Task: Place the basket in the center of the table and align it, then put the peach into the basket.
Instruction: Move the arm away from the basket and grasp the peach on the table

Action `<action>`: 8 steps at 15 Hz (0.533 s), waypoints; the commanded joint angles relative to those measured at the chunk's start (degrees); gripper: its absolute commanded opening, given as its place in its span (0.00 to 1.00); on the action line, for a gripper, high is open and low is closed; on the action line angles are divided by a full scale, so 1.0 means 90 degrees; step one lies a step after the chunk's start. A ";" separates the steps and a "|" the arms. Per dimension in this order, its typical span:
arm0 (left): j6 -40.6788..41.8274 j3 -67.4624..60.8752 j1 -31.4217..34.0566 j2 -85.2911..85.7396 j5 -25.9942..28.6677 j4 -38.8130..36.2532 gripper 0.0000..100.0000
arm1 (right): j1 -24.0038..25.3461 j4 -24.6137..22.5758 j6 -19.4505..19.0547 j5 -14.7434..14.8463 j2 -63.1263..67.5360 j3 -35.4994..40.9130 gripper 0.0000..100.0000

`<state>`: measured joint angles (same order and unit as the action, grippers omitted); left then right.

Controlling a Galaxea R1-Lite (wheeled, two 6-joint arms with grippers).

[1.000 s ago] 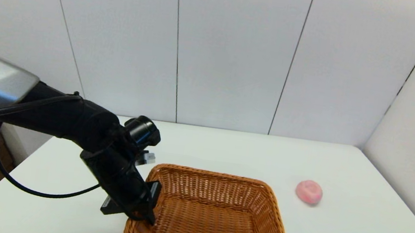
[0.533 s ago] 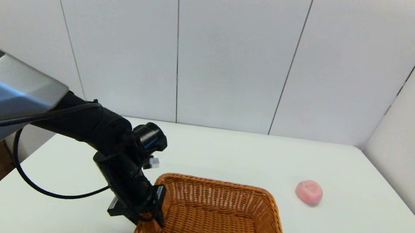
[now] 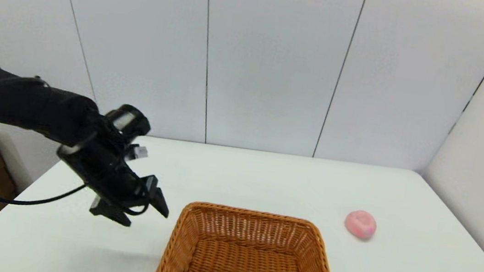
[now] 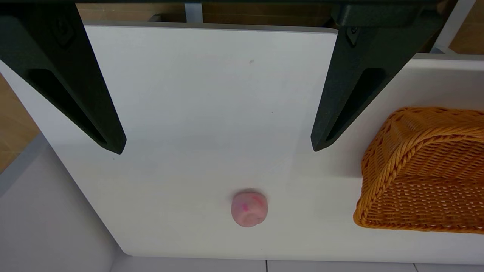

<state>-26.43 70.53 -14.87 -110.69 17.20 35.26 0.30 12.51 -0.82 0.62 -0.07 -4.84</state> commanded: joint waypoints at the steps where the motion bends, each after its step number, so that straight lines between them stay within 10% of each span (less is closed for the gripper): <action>1: 0.1101 0.0151 0.1740 0.0707 -0.0427 0.0331 1.00 | 0.0005 0.0017 0.0003 -0.0001 -0.0002 0.0001 1.00; 8: 0.1394 -0.1040 0.2307 0.3168 -0.1384 0.0331 1.00 | 0.0005 0.0007 0.0003 -0.0001 -0.0002 0.0001 1.00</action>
<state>-13.92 66.80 5.80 -94.54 7.98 38.10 0.30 12.53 -0.74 0.60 -0.07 -4.84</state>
